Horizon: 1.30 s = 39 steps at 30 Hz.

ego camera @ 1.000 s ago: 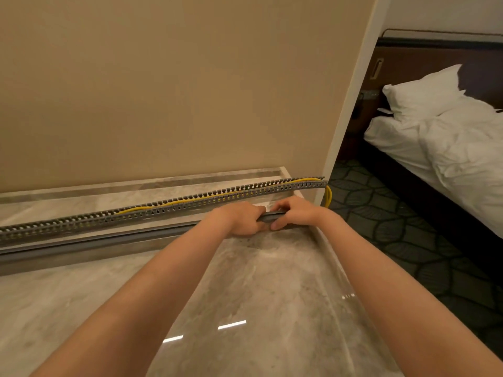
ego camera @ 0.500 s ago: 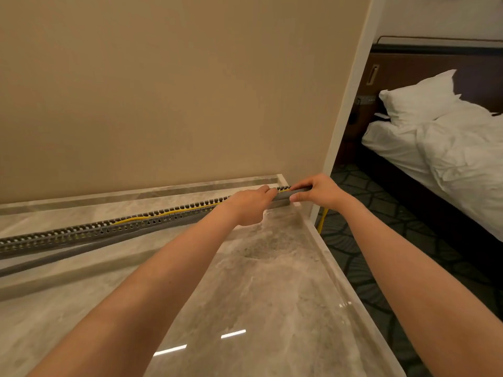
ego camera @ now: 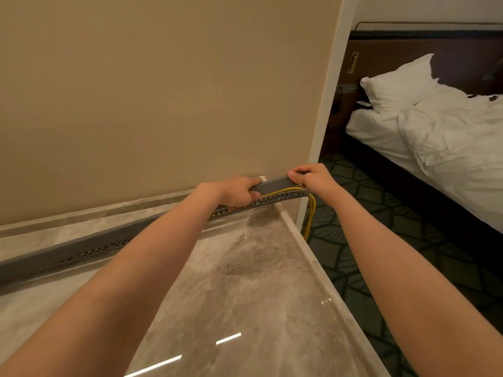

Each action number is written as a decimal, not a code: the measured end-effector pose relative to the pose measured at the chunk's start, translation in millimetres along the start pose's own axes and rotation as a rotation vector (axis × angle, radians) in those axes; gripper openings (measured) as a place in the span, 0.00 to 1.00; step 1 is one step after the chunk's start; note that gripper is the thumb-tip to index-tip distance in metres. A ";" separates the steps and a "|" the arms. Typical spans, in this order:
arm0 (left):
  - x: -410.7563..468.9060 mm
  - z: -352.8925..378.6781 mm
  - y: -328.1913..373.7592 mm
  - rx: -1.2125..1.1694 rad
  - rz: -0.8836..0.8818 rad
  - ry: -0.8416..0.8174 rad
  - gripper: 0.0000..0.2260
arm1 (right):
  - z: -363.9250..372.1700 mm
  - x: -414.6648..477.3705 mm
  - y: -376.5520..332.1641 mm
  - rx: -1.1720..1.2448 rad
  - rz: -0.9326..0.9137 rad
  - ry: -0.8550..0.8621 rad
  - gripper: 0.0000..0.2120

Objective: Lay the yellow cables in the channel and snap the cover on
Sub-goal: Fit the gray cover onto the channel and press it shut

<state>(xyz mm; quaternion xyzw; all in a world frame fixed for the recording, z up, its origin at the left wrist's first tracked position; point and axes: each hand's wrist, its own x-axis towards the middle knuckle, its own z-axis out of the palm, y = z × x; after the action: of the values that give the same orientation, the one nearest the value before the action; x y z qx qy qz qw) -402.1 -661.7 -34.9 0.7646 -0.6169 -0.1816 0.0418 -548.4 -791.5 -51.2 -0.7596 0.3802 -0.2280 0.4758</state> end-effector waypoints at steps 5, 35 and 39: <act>10.2 11.8 -4.7 0.121 0.099 0.093 0.26 | 0.4 18.9 6.6 0.061 0.083 0.069 0.12; 34.6 26.3 -16.0 0.348 0.019 0.097 0.24 | 18.3 56.2 41.4 -0.318 0.221 0.088 0.17; 33.7 32.7 -20.9 0.416 0.034 0.137 0.24 | 23.7 55.5 43.3 -0.328 0.243 0.082 0.16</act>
<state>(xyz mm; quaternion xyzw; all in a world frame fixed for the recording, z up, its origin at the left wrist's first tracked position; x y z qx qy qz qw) -387.6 -683.9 -78.9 0.7569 -0.6496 0.0025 -0.0721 -513.5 -833.7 -101.5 -0.7656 0.5200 -0.1346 0.3539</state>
